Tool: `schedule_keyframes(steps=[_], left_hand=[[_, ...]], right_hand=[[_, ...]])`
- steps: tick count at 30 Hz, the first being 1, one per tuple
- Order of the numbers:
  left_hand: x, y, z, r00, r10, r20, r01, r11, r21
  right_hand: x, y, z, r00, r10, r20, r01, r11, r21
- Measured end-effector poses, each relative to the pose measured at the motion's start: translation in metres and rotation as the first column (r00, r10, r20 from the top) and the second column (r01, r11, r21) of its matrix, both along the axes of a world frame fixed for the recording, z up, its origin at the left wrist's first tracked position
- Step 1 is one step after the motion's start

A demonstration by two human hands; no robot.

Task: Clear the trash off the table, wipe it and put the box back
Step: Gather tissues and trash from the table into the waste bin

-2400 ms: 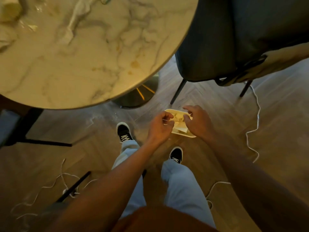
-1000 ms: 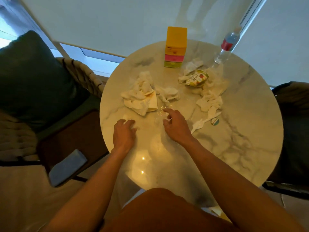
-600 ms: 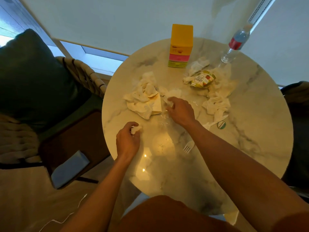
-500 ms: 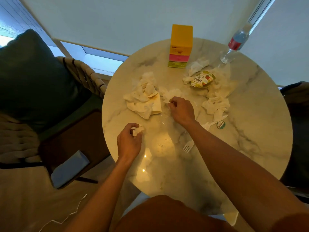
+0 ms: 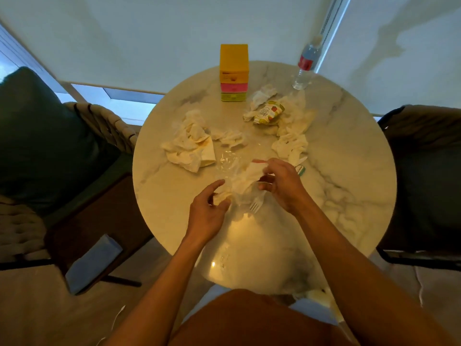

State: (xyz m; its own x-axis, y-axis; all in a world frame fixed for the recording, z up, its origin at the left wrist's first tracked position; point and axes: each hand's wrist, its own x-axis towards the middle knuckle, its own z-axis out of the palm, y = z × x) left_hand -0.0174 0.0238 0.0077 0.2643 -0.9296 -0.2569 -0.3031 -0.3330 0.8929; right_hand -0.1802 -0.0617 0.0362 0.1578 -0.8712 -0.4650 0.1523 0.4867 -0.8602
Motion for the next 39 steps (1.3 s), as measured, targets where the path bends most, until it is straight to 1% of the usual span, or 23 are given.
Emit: schedule_keyframes(steps=[2, 5, 7, 9, 10, 12, 16, 18, 21, 24, 26, 27, 30, 33, 35, 39], left_hand=[[-0.024, 0.002, 0.005, 0.994, -0.108, 0.000, 0.107, 0.993, -0.043], [-0.066, 0.012, 0.009, 0.977, -0.205, 0.060, 0.209, 0.974, -0.085], [-0.094, 0.021, 0.007, 0.960, -0.244, 0.137, 0.256, 0.964, -0.076], [-0.124, 0.033, 0.003, 0.918, -0.318, 0.236, 0.333, 0.942, -0.029], [-0.139, 0.040, 0.000, 0.897, -0.355, 0.263, 0.368, 0.930, 0.001], [-0.173, 0.055, -0.002, 0.877, -0.399, 0.267, 0.398, 0.915, 0.062], [-0.237, 0.086, -0.015, 0.892, -0.385, 0.237, 0.363, 0.922, 0.131], [-0.263, 0.101, -0.029, 0.909, -0.362, 0.208, 0.341, 0.931, 0.131], [-0.300, 0.124, -0.053, 0.921, -0.348, 0.177, 0.322, 0.933, 0.162], [-0.329, 0.140, -0.082, 0.915, -0.371, 0.154, 0.335, 0.917, 0.217], [-0.342, 0.145, -0.109, 0.908, -0.396, 0.134, 0.351, 0.896, 0.271], [-0.346, 0.148, -0.126, 0.907, -0.403, 0.124, 0.353, 0.886, 0.300], [-0.354, 0.152, -0.184, 0.890, -0.444, 0.104, 0.374, 0.842, 0.389], [-0.357, 0.159, -0.242, 0.833, -0.542, 0.109, 0.435, 0.764, 0.475], [-0.359, 0.162, -0.279, 0.791, -0.602, 0.110, 0.484, 0.726, 0.488], [-0.360, 0.161, -0.344, 0.767, -0.635, 0.091, 0.505, 0.686, 0.524]], right_hand=[[-0.019, 0.016, 0.000, 0.999, 0.045, -0.020, -0.045, 0.999, -0.028], [-0.052, 0.043, -0.005, 0.986, 0.115, -0.122, -0.130, 0.984, -0.124], [-0.079, 0.063, -0.009, 0.967, 0.157, -0.200, -0.192, 0.967, -0.170], [-0.108, 0.084, -0.014, 0.955, 0.161, -0.249, -0.211, 0.959, -0.188], [-0.123, 0.093, -0.017, 0.953, 0.149, -0.266, -0.204, 0.960, -0.192], [-0.156, 0.112, -0.024, 0.949, 0.102, -0.298, -0.165, 0.967, -0.193], [-0.233, 0.150, -0.051, 0.949, -0.060, -0.308, 0.014, 0.989, -0.148], [-0.271, 0.170, -0.076, 0.918, -0.106, -0.382, 0.066, 0.991, -0.116], [-0.319, 0.200, -0.123, 0.866, -0.090, -0.493, 0.111, 0.994, 0.014], [-0.353, 0.222, -0.169, 0.823, -0.061, -0.565, 0.129, 0.988, 0.082], [-0.367, 0.233, -0.204, 0.791, -0.012, -0.612, 0.125, 0.982, 0.143], [-0.371, 0.239, -0.224, 0.789, 0.004, -0.615, 0.131, 0.976, 0.175], [-0.384, 0.257, -0.294, 0.805, 0.018, -0.593, 0.166, 0.953, 0.254], [-0.393, 0.272, -0.347, 0.831, 0.062, -0.553, 0.167, 0.920, 0.354], [-0.396, 0.280, -0.381, 0.851, 0.058, -0.522, 0.204, 0.879, 0.432], [-0.390, 0.277, -0.439, 0.834, 0.076, -0.546, 0.209, 0.872, 0.442]])
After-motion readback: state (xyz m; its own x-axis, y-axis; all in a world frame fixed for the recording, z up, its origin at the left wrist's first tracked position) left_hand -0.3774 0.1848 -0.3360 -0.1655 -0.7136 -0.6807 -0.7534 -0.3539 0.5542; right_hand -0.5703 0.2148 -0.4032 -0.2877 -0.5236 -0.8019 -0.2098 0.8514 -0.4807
